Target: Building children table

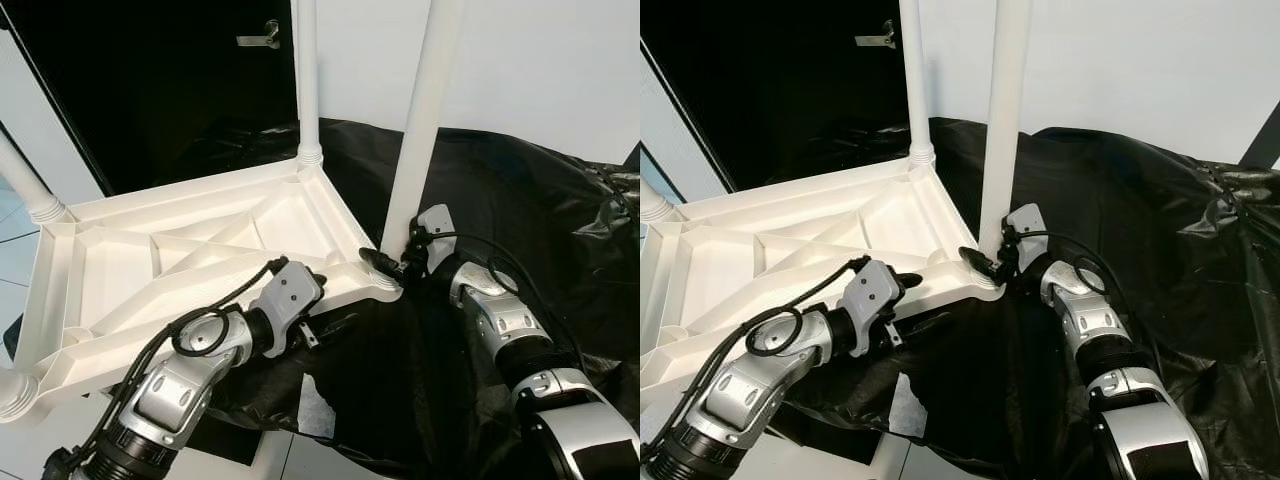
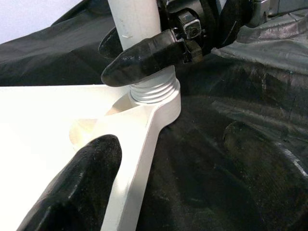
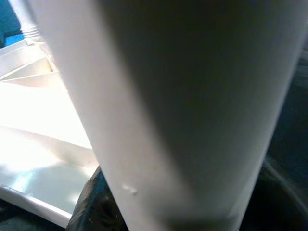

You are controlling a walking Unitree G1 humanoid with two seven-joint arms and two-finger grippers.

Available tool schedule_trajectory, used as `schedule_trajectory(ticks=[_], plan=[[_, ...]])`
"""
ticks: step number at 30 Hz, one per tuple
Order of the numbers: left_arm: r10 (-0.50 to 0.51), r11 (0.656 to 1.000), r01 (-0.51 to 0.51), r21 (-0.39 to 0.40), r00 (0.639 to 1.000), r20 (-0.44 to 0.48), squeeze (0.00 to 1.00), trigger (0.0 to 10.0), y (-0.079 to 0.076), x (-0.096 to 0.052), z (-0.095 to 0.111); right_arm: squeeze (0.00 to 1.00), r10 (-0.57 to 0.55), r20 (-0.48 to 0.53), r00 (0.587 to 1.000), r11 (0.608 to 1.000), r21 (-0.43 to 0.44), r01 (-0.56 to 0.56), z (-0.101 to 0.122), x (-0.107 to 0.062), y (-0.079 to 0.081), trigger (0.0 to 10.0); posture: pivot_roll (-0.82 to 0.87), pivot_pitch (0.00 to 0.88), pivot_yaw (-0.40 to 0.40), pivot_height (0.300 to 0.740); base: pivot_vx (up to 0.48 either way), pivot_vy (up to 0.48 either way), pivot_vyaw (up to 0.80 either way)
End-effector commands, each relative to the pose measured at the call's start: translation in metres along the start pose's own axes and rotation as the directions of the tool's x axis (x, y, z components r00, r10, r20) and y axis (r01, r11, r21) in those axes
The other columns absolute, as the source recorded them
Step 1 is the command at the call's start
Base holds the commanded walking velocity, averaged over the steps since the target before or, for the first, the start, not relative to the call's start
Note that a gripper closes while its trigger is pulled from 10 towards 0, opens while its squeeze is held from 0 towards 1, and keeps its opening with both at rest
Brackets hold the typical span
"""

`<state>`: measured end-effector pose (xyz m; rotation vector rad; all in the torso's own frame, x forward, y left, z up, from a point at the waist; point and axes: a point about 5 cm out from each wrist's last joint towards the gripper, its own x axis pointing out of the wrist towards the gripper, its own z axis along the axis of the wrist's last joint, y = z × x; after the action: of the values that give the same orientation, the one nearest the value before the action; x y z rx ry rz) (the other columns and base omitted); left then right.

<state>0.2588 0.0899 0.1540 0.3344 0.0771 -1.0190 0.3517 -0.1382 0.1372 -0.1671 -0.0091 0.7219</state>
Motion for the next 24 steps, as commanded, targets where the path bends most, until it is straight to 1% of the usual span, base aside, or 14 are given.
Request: schedule_trajectory(ticks=[1,2,6,7,8,9,10,13,14,16,17,20,22,24], plan=[[-0.045,0.999,0.045,0.005,0.999,-0.015,0.0,10.0,-0.004,0.0,-0.002,0.0,-0.067,-0.032,0.997,0.997,0.027,0.067,-0.007,-0.007,-0.004,3.9,0.03,0.0,-0.032,0.74,0.0,0.0,0.0],[-0.046,0.999,0.046,0.003,0.999,-0.014,0.0,10.0,-0.004,0.001,-0.003,0.0,-0.099,-0.03,0.995,0.994,0.036,0.1,-0.006,-0.007,-0.001,10.0,0.03,0.0,-0.034,0.74,0.0,0.0,0.0],[-0.047,0.999,0.047,0.002,0.999,-0.014,0.0,10.0,-0.005,0.001,-0.003,0.0,-0.131,-0.023,0.991,0.99,0.054,0.132,-0.005,-0.006,0.003,10.0,0.03,0.0,-0.035,0.74,0.0,0.0,0.0],[-0.047,0.999,0.047,0.001,0.999,-0.013,0.0,10.0,-0.005,0.0,-0.003,0.0,-0.169,-0.022,0.985,0.984,0.058,0.171,-0.004,-0.006,0.007,10.0,0.02,0.0,-0.035,0.74,0.0,0.0,0.0],[-0.047,0.999,0.047,0.001,0.999,-0.013,0.0,10.0,-0.005,0.0,-0.003,0.0,-0.169,-0.022,0.985,0.984,0.058,0.171,-0.004,-0.006,0.007,10.0,0.02,0.0,-0.035,0.74,0.0,0.0,0.0],[-0.047,0.999,0.047,0.0,0.999,-0.013,0.0,10.0,-0.005,0.0,-0.003,0.0,-0.231,-0.029,0.973,0.97,0.073,0.232,-0.004,-0.006,0.011,10.0,0.02,0.0,-0.032,0.74,0.0,0.0,0.0],[-0.047,0.999,0.047,0.0,0.999,-0.013,0.0,10.0,-0.005,0.0,-0.003,0.0,-0.231,-0.029,0.973,0.97,0.073,0.232,-0.004,-0.006,0.011,10.0,0.02,0.0,-0.032,0.74,0.0,0.0,0.0],[-0.054,0.999,0.054,-0.005,0.998,-0.013,0.0,10.0,-0.007,-0.002,-0.003,0.0,-0.37,-0.039,0.928,0.923,0.1,0.372,-0.004,-0.008,0.022,10.0,0.02,0.0,-0.025,0.74,0.0,0.0,0.0],[-0.054,0.999,0.054,-0.005,0.998,-0.013,0.0,10.0,-0.007,-0.002,-0.003,0.0,-0.37,-0.039,0.928,0.923,0.1,0.372,-0.004,-0.008,0.022,10.0,0.02,0.0,-0.025,0.74,0.0,0.0,0.0],[-0.062,0.998,0.062,-0.007,0.998,-0.017,0.0,10.0,-0.009,-0.003,-0.004,0.0,-0.438,-0.055,0.897,0.89,0.114,0.441,-0.005,-0.01,0.032,10.0,0.02,0.0,-0.018,0.74,0.0,0.0,0.0],[-0.062,0.998,0.062,-0.007,0.998,-0.017,0.0,10.0,-0.009,-0.003,-0.004,0.0,-0.438,-0.055,0.897,0.89,0.114,0.441,-0.005,-0.01,0.032,10.0,0.02,0.0,-0.018,0.74,0.0,0.0,0.0],[-0.069,0.998,0.068,-0.012,0.997,-0.02,0.0,10.0,-0.01,-0.005,-0.004,0.0,-0.557,-0.075,0.827,0.817,0.134,0.561,-0.002,-0.011,0.045,10.0,0.01,0.0,-0.014,0.74,0.0,0.0,0.0],[-0.071,0.997,0.071,-0.013,0.997,-0.02,0.0,10.0,-0.01,-0.005,-0.004,0.0,-0.601,-0.083,0.795,0.785,0.125,0.607,0.0,-0.011,0.051,10.0,0.01,0.0,-0.01,0.74,0.0,0.0,0.0],[-0.073,0.997,0.073,-0.017,0.997,-0.019,0.0,10.0,-0.011,-0.004,-0.004,0.0,-0.604,-0.088,0.792,0.778,0.151,0.61,0.002,-0.008,0.058,10.0,0.01,0.0,-0.009,0.74,0.0,0.0,0.0]])
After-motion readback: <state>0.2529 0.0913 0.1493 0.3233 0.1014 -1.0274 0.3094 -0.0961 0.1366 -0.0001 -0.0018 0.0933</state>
